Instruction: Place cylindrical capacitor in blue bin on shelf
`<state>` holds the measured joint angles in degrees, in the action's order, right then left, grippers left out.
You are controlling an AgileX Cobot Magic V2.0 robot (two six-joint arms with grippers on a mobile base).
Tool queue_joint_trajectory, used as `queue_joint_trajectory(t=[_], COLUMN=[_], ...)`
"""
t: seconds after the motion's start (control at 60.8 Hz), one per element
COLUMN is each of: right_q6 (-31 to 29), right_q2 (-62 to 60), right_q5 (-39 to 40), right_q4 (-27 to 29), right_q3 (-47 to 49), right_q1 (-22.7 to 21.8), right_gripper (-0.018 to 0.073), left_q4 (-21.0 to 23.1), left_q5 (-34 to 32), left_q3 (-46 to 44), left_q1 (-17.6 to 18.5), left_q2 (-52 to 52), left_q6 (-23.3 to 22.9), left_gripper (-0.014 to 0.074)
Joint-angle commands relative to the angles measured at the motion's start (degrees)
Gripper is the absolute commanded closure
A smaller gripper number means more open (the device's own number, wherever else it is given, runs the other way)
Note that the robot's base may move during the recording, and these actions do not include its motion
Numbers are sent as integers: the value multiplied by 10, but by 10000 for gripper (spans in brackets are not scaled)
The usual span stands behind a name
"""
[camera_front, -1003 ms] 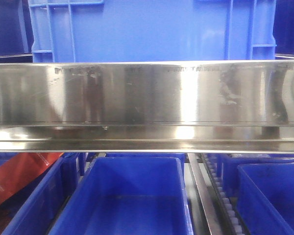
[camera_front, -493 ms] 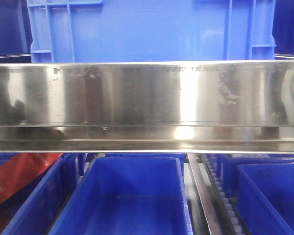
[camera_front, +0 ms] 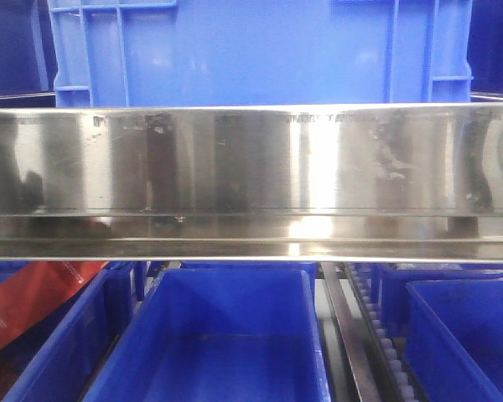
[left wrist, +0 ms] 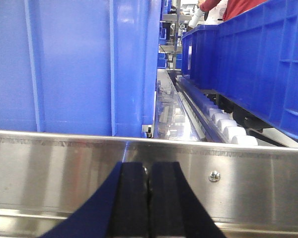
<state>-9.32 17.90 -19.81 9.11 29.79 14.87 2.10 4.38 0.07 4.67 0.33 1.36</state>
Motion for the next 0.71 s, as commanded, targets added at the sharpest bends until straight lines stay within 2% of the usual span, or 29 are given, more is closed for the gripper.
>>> queue_joint_trajectory(t=[0.0,0.345,0.395,0.411,0.51,0.691], right_q6=[-2,-2,-2,-2,-2,-2], right_q2=[-4,-10,-18,-21,-44,-101], right_q5=[15,15,15,55,92,94], right_q4=[-4,-8,-8,-8,-6,9], right_q3=[-1,-15,-31,-36,-83,-176], right_q1=[-4,-14,-31,-37,-82,-142], right_gripper=[701,701,701,701,701,701], left_q4=[4,4,4,4,4,4], left_q5=[-12,-12,-12,-12,-12,-12], left_q3=[-1,-1,-1,-1,-1,-1], left_q1=[4,4,4,4,4,4], left_q2=[-3,-3,-3,-3,-3,-3], left_q6=[-5,-5,-5,-5,-5,-5], left_gripper=[678,678,678,678,678,678])
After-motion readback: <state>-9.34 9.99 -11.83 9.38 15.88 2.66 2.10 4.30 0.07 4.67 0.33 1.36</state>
